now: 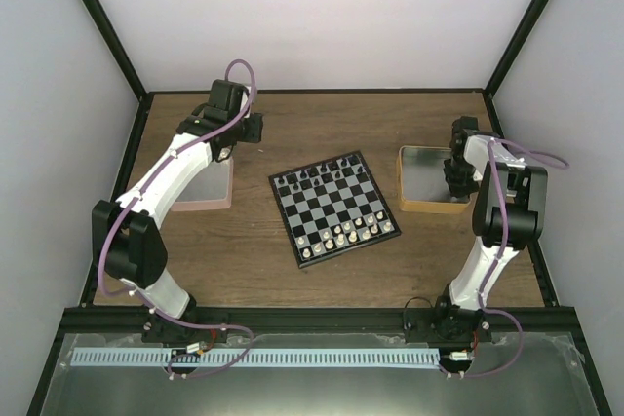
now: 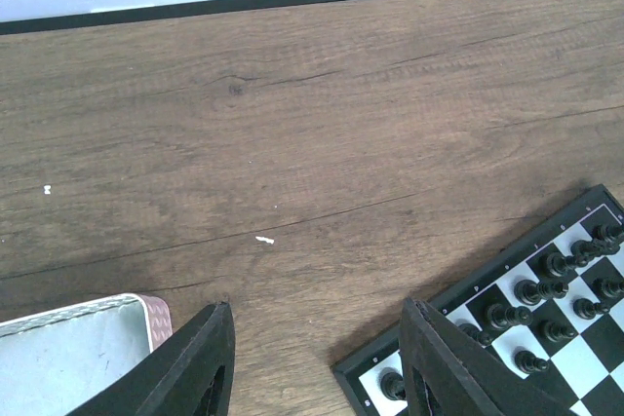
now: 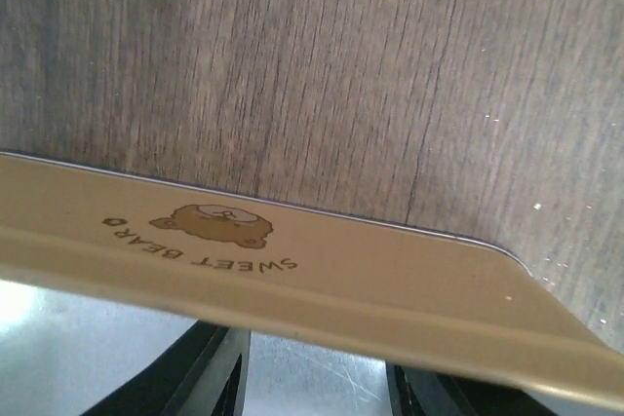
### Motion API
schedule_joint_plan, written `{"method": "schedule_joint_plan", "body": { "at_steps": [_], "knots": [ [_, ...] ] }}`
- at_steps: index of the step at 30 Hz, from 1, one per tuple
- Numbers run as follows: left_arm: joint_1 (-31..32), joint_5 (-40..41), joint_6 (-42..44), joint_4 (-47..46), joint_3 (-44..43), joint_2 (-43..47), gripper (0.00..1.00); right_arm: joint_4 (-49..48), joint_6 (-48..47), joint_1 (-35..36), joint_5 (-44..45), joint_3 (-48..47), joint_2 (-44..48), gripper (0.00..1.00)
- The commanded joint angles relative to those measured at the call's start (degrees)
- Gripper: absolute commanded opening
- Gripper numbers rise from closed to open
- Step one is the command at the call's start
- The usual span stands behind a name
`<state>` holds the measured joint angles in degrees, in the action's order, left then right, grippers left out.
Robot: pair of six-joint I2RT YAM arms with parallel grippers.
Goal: Set up the chess pieces on the board
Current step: Pick up the chess piece from the storage box.
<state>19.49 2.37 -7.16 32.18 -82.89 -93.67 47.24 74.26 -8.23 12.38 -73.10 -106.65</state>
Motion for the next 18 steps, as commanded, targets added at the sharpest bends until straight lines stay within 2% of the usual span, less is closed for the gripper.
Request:
{"method": "schedule_joint_plan", "body": {
  "at_steps": [1, 6, 12, 18],
  "knots": [
    [-0.3, 0.2, 0.9, -0.9, -0.9, 0.6, 0.48, -0.8, 1.7, -0.8, 2.8, -1.5, -2.4, 0.4],
    [-0.3, 0.3, 1.0, -1.0, -0.8, 0.6, 0.49, -1.1, 2.9, -0.8, 3.1, -0.5, -2.5, 0.36],
    [-0.3, 0.2, 1.0, -1.3, -0.6, 0.7, 0.49, -2.6, 2.0, -0.8, 4.3, 0.0, -2.7, 0.17],
    [-0.4, 0.0, 0.8, -1.2, -0.7, 1.1, 0.49, -4.3, -2.8, -0.4, 2.9, -0.9, -1.2, 0.06]
  ]
}}
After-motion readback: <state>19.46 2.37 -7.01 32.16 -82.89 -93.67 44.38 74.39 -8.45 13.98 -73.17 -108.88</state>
